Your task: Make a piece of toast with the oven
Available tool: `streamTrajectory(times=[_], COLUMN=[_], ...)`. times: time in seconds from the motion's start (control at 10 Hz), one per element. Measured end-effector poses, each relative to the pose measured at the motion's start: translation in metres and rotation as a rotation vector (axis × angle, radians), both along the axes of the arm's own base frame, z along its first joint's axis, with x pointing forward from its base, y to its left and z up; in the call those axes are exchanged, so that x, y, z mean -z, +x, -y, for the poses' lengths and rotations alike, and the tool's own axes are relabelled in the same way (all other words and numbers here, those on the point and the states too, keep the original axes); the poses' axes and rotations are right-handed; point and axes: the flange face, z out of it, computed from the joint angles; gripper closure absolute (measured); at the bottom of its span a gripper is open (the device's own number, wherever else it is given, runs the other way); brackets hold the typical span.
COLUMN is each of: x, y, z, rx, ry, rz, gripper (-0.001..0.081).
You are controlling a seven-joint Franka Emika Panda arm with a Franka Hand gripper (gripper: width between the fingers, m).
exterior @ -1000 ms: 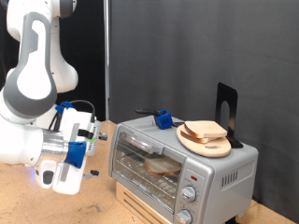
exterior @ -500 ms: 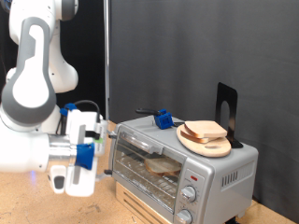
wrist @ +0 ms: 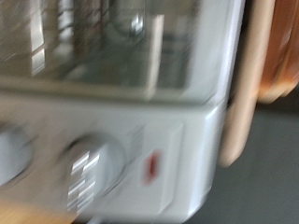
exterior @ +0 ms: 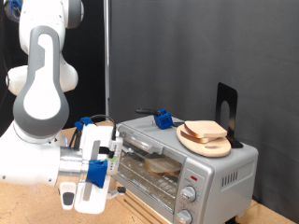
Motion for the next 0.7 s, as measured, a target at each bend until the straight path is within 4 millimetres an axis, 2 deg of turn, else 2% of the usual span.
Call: streamTrajectory(times=[0.2, 0.7], x=[0.003, 0.032], y=[0.010, 0.070], z=[-0.003, -0.010], rx=[-0.058, -0.116], ry=[0.023, -0.015], rz=[0.012, 0.030], gripper=[0.0011, 0.0011])
